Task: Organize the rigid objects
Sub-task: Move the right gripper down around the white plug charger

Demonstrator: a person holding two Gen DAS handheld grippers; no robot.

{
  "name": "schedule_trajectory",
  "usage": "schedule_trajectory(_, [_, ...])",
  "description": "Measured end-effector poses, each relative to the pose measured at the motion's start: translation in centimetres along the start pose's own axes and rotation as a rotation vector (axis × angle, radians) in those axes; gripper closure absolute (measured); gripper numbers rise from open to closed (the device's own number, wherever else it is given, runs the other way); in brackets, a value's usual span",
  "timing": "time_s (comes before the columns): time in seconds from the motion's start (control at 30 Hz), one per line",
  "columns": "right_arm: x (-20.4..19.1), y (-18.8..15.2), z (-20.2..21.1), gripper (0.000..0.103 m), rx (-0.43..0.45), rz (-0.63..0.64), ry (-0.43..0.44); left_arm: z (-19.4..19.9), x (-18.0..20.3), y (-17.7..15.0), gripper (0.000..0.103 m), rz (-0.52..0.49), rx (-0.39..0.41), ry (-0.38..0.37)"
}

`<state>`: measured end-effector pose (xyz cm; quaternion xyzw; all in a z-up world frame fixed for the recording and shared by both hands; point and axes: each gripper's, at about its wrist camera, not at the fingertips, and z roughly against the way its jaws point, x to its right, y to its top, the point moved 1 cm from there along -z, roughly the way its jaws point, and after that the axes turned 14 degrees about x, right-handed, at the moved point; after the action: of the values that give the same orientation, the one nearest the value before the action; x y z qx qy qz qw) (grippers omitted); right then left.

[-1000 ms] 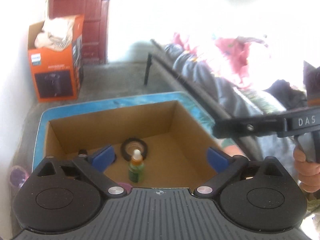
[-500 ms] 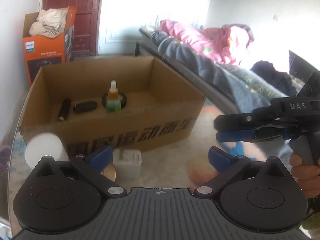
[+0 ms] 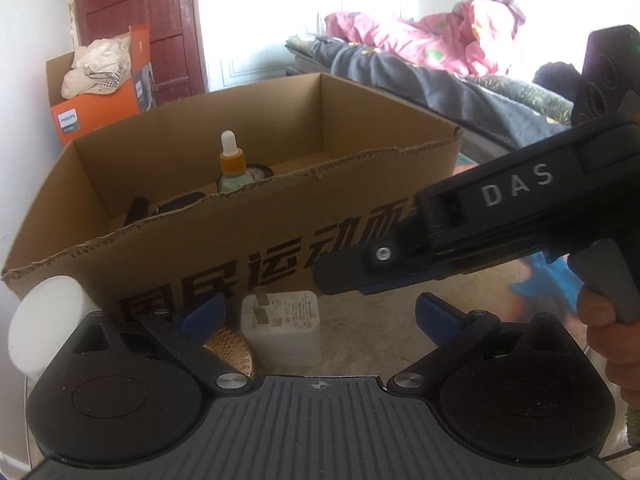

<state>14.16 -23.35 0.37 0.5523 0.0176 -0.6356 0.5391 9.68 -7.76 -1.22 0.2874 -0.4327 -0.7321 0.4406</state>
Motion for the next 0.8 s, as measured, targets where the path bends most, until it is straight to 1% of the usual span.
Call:
schedule_trajectory(0.1, [0.4,-0.1,-1.0,0.070,-0.021,-0.013,0.002,-0.8,0.0,-0.3,0.004,0.003,-0.026,-0.007])
schedule_trajectory(0.3, [0.9,-0.4,-1.7,0.072,-0.048,-0.018,-0.002,-1.0,0.1,-0.5,0.004,0.002,-0.035,-0.023])
schedule_trajectory(0.43, [1.1,-0.6,-1.6,0.072,-0.052,-0.022,-0.008,-0.6,0.1,-0.4,0.004,0.054,-0.037,-0.061])
schedule_trajectory(0.6, [1.4,-0.7,-0.8,0.072,-0.050,-0.016,-0.028,0.0,0.8,-0.5,0.004,0.093,-0.037,-0.097])
schedule_trajectory(0.8, [2.2,-1.0,1.3,0.072,-0.040,-0.024,-0.049,1.0,2.6,-0.9,0.004,0.125,-0.028,-0.149])
